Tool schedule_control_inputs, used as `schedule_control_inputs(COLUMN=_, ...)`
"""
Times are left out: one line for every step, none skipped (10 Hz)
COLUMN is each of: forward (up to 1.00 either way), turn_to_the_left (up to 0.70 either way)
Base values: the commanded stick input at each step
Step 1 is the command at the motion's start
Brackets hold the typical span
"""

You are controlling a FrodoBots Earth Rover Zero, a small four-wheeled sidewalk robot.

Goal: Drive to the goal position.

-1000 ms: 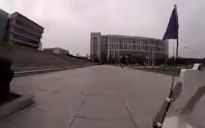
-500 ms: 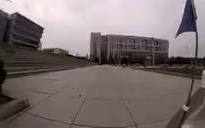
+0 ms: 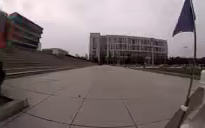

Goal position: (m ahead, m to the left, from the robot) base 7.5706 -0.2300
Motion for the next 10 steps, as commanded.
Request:
schedule_control_inputs(forward=0.0, turn_to_the_left=0.0)
schedule_control_inputs(forward=0.0, turn_to_the_left=0.0)
schedule_control_inputs(forward=0.0, turn_to_the_left=0.0)
schedule_control_inputs(forward=0.0, turn_to_the_left=0.0)
schedule_control_inputs(forward=0.0, turn_to_the_left=0.0)
schedule_control_inputs(forward=0.0, turn_to_the_left=-0.41)
schedule_control_inputs(forward=0.0, turn_to_the_left=-0.08)
schedule_control_inputs(forward=0.0, turn_to_the_left=-0.42)
schedule_control_inputs(forward=0.0, turn_to_the_left=-0.24)
schedule_control_inputs(forward=0.0, turn_to_the_left=-0.05)
